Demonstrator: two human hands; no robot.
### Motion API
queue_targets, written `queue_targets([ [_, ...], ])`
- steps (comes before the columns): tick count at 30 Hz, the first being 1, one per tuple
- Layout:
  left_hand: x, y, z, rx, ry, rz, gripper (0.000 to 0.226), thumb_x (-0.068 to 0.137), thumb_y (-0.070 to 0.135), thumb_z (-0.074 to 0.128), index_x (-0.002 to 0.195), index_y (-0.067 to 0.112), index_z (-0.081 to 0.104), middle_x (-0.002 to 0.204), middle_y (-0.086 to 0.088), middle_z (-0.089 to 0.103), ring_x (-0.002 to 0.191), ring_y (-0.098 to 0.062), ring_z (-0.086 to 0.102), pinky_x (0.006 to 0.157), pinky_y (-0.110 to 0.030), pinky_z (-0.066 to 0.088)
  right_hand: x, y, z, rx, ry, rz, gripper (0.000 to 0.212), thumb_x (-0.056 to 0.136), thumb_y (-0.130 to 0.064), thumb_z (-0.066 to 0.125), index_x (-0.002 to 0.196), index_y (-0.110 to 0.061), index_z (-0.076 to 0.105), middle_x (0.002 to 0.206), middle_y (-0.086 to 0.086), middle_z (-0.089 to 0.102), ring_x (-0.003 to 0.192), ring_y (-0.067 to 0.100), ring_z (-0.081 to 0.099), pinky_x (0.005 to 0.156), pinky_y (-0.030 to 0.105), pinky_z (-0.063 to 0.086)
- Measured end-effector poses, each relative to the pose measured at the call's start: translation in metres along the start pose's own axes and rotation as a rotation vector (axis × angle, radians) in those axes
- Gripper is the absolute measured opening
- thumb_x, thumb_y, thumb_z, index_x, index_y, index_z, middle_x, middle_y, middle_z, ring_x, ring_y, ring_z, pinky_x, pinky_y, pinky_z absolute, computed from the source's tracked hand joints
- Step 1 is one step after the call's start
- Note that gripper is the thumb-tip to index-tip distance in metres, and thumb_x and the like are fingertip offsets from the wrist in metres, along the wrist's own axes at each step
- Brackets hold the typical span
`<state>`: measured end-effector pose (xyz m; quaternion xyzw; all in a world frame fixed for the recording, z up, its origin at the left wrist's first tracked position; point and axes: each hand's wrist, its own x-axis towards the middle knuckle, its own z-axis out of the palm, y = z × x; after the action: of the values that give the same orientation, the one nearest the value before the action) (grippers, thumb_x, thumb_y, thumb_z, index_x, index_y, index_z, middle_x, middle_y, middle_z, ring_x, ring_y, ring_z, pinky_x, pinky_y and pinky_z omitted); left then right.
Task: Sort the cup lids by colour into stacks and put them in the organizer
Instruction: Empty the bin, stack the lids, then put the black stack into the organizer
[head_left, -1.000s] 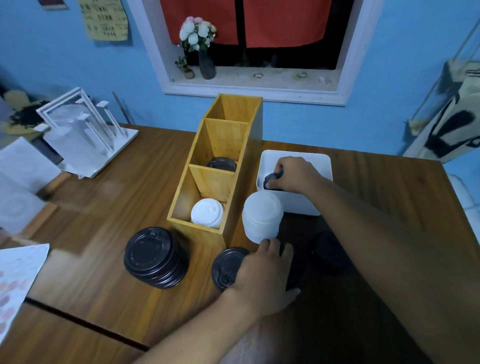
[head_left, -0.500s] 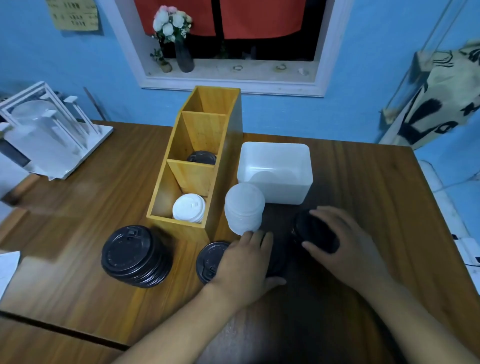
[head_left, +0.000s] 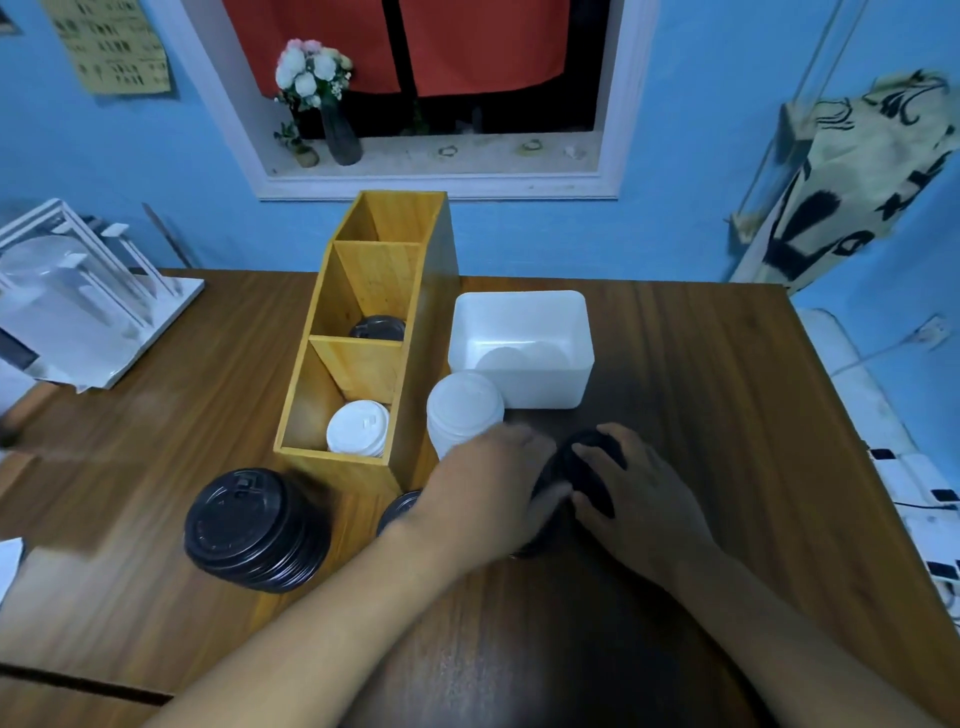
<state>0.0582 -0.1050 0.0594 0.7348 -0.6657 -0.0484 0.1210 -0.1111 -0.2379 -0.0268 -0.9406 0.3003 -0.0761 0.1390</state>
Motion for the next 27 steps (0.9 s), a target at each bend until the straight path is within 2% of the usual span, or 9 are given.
queue_targets([
  [3,0.049,-0.012,-0.035,-0.050,0.197,-0.126,0.025,0.104,0.026,0.050,0.120,0.017,0.067,0.115,-0.003,0.069,0.105,-0.023,0.064,0.086,-0.037,0.054,-0.002,0.000,-0.003,0.007,0.008,0.033,0.060,0.093,-0.061,0.044,0.146,-0.034,0.037,0.162,-0.001,0.019,0.149,0.022,0.025,0.116,0.045,0.036],
  [5,0.090,-0.029,-0.046,-0.047,0.164,-0.249,0.029,0.103,0.024,0.053,0.128,0.014,0.064,0.124,-0.006,0.068,0.111,-0.024,0.062,0.090,-0.035,0.051,-0.005,-0.002,-0.004,0.046,0.037,0.049,0.061,0.094,-0.061,0.044,0.149,-0.035,0.035,0.165,-0.003,0.015,0.151,0.021,0.021,0.117,0.044,0.033],
  [8,0.141,-0.051,-0.051,0.091,-0.133,-0.399,0.024,0.099,0.031,0.061,0.110,0.011,0.064,0.119,-0.009,0.068,0.097,-0.026,0.059,0.079,-0.033,0.046,-0.008,-0.002,-0.004,0.073,0.099,0.032,0.059,0.095,-0.059,0.044,0.147,-0.031,0.042,0.163,-0.003,0.022,0.148,0.020,0.028,0.113,0.039,0.032],
  [11,0.171,-0.061,-0.041,0.145,-0.511,-0.496,0.032,0.094,0.048,0.065,0.091,0.017,0.057,0.103,-0.005,0.064,0.091,-0.024,0.056,0.081,-0.035,0.045,-0.004,0.001,-0.009,0.088,0.143,0.024,0.052,0.097,-0.055,0.045,0.141,-0.028,0.049,0.158,-0.003,0.031,0.143,0.019,0.034,0.110,0.038,0.036],
  [15,0.179,-0.068,-0.029,0.012,-0.753,-0.678,0.038,0.087,0.040,0.074,0.117,0.019,0.061,0.101,-0.007,0.059,0.087,-0.023,0.055,0.083,-0.038,0.045,0.003,0.000,-0.020,0.116,0.195,0.010,0.045,0.098,-0.050,0.047,0.138,-0.029,0.051,0.155,-0.003,0.037,0.141,0.017,0.036,0.109,0.039,0.040],
  [19,0.177,-0.066,-0.028,0.110,-0.649,-0.584,0.039,0.086,0.038,0.072,0.114,0.013,0.063,0.093,-0.004,0.061,0.082,-0.022,0.058,0.076,-0.035,0.048,0.015,-0.001,-0.032,0.120,0.224,0.020,0.044,0.098,-0.047,0.051,0.139,-0.030,0.052,0.154,-0.006,0.039,0.141,0.013,0.034,0.108,0.032,0.030],
  [21,0.172,-0.063,-0.037,0.134,-0.515,-0.533,0.062,0.080,0.048,0.078,0.121,0.006,0.057,0.091,-0.003,0.062,0.081,-0.024,0.060,0.072,-0.035,0.048,0.024,-0.001,-0.038,0.127,0.256,0.007,0.042,0.099,-0.045,0.054,0.138,-0.029,0.053,0.151,-0.007,0.042,0.138,0.010,0.034,0.106,0.028,0.030],
  [23,0.161,-0.061,-0.052,0.104,-0.356,-0.506,0.080,0.075,0.055,0.083,0.129,0.008,0.045,0.106,-0.005,0.063,0.092,-0.029,0.059,0.072,-0.036,0.045,0.037,0.000,-0.045,0.156,0.273,-0.010,0.041,0.099,-0.042,0.056,0.136,-0.027,0.054,0.148,-0.007,0.045,0.136,0.010,0.037,0.104,0.025,0.031],
  [27,0.112,-0.053,-0.084,0.000,-0.100,-0.427,0.074,0.076,0.060,0.081,0.125,0.019,0.044,0.110,-0.003,0.061,0.098,-0.027,0.058,0.072,-0.037,0.042,0.081,-0.008,-0.063,0.218,0.244,-0.045,0.037,0.099,-0.032,0.058,0.135,-0.026,0.054,0.143,-0.005,0.050,0.133,0.012,0.043,0.103,0.023,0.033],
])
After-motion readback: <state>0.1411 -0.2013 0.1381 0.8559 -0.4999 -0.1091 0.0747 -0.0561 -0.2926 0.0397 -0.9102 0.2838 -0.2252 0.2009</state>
